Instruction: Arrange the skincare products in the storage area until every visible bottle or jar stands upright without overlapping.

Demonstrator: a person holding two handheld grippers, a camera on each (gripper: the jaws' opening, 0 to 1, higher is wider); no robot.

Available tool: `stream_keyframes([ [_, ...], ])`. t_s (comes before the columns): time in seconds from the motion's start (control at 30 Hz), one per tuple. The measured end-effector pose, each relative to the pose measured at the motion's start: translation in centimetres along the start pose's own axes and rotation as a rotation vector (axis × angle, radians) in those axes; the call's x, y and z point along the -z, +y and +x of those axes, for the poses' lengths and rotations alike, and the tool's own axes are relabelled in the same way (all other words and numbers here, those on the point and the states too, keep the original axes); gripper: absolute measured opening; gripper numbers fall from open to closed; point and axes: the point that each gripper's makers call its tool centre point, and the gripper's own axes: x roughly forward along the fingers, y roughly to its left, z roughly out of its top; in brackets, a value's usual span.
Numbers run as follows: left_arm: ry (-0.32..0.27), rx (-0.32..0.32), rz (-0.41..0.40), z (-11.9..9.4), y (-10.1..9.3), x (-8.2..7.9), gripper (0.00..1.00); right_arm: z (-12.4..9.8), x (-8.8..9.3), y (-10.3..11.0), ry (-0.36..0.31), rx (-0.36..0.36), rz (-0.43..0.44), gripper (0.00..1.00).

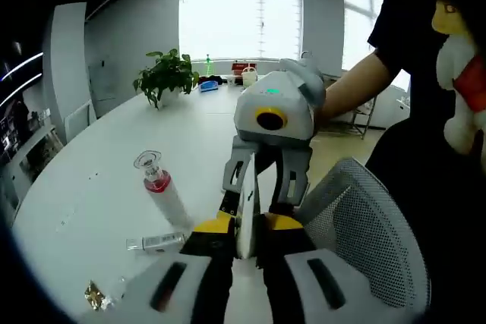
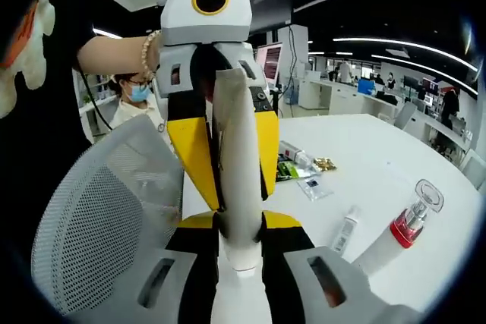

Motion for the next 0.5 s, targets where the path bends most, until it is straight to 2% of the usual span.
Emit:
stream_keyframes([
  [0.2, 0.048, 0.017, 0.011, 1.5, 1.1, 2.1, 0.08, 0.7, 2.1, -0.8, 0.042, 0.002, 0.024, 0.2],
  [0.5, 0.051, 0.048, 0.0, 2.3, 2.0, 2.7, 0.08, 0.7, 3.1, -1.6, 0.069, 0.004, 0.051, 0.2],
])
